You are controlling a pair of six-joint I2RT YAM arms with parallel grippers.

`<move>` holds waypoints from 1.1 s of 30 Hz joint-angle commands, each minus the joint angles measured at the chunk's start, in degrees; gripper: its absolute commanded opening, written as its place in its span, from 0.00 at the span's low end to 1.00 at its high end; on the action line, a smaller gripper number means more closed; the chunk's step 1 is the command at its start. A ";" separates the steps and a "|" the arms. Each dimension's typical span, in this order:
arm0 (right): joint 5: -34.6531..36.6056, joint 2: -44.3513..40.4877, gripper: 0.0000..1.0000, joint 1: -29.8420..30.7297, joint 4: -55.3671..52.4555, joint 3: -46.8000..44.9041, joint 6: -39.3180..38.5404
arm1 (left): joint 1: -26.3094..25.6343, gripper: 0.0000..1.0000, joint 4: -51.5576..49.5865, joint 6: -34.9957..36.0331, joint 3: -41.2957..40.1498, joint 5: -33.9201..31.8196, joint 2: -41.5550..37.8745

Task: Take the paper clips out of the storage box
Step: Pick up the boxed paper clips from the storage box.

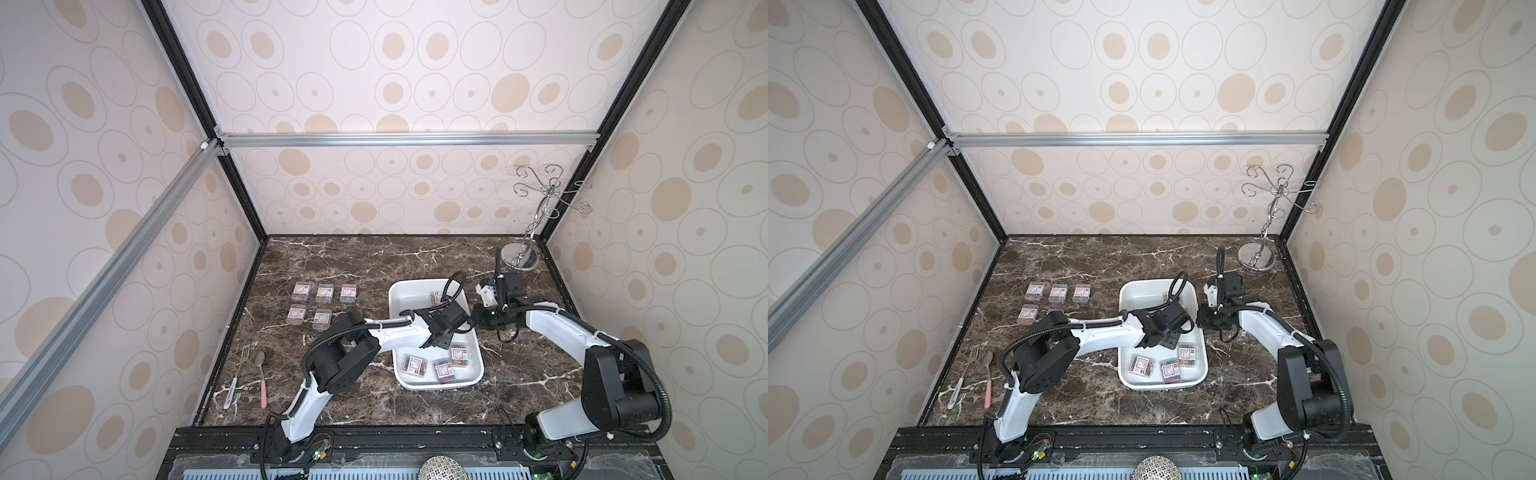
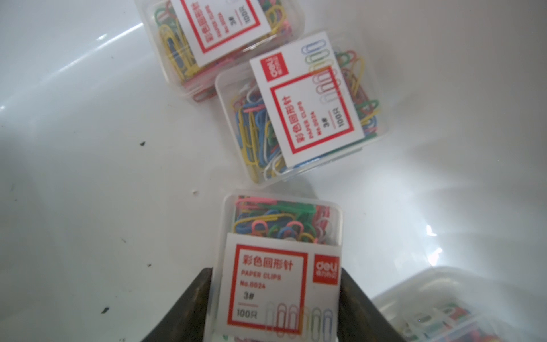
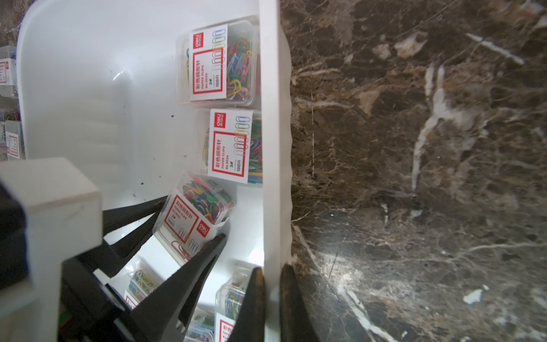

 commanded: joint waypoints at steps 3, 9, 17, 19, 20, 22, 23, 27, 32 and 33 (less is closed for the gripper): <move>-1.11 1.01 0.09 -0.15 -0.21 0.86 -0.66 | -0.01 0.59 -1.60 0.24 1.41 -1.88 -1.54; -1.08 1.14 0.09 -0.15 -0.09 0.70 -0.65 | -0.10 0.55 -1.86 0.24 1.56 -1.85 -2.09; -1.12 1.13 0.09 -0.18 0.02 0.45 -0.75 | -0.18 0.54 -2.85 0.95 2.41 -1.98 -3.54; -1.17 1.26 0.09 -0.20 0.09 0.37 -0.74 | -0.19 0.54 -3.19 1.20 2.77 -1.93 -3.77; -1.12 1.23 0.09 -0.20 0.13 0.37 -0.79 | -0.19 0.54 -3.40 1.23 2.97 -2.01 -3.98; -1.16 1.18 0.09 -0.20 0.07 0.28 -0.82 | -0.19 0.54 -3.70 1.59 3.23 -2.08 -4.41; -1.09 1.17 0.09 -0.20 0.03 0.24 -0.86 | -0.17 0.55 -3.89 1.77 3.40 -2.23 -4.68; -1.12 1.22 0.09 -0.19 0.18 0.26 -0.79 | -0.19 0.55 -4.36 2.43 4.21 -2.62 -4.69; -1.24 1.03 0.09 -0.20 0.10 0.15 -0.83 | -0.19 0.55 -4.60 2.74 4.95 -2.62 -4.45; -1.22 1.00 0.09 -0.20 0.09 0.00 -0.95 | -0.14 0.55 -4.51 2.85 4.90 -2.85 -4.57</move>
